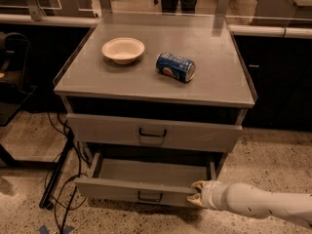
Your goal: Open middle drawer
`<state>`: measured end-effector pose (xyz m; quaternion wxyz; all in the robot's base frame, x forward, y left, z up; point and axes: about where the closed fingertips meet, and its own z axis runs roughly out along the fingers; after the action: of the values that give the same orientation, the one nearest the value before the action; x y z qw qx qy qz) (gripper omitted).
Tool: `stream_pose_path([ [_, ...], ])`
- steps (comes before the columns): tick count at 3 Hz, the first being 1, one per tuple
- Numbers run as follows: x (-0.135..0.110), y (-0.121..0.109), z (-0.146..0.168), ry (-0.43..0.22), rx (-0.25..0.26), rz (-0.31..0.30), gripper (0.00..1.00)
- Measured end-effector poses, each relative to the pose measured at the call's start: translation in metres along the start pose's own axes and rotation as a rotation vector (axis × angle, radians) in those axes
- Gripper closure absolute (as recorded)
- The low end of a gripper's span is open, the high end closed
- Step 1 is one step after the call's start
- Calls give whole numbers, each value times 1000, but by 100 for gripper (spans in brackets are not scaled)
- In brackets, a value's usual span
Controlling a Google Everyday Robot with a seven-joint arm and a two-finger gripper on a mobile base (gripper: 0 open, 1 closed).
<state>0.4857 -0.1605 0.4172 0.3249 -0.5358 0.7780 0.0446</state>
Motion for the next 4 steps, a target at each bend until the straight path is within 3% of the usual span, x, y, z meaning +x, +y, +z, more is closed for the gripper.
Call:
stream_pose_path([
  [2, 0, 0, 0, 0, 0, 0, 34],
  [3, 0, 0, 0, 0, 0, 0, 38],
  [4, 0, 0, 0, 0, 0, 0, 62],
])
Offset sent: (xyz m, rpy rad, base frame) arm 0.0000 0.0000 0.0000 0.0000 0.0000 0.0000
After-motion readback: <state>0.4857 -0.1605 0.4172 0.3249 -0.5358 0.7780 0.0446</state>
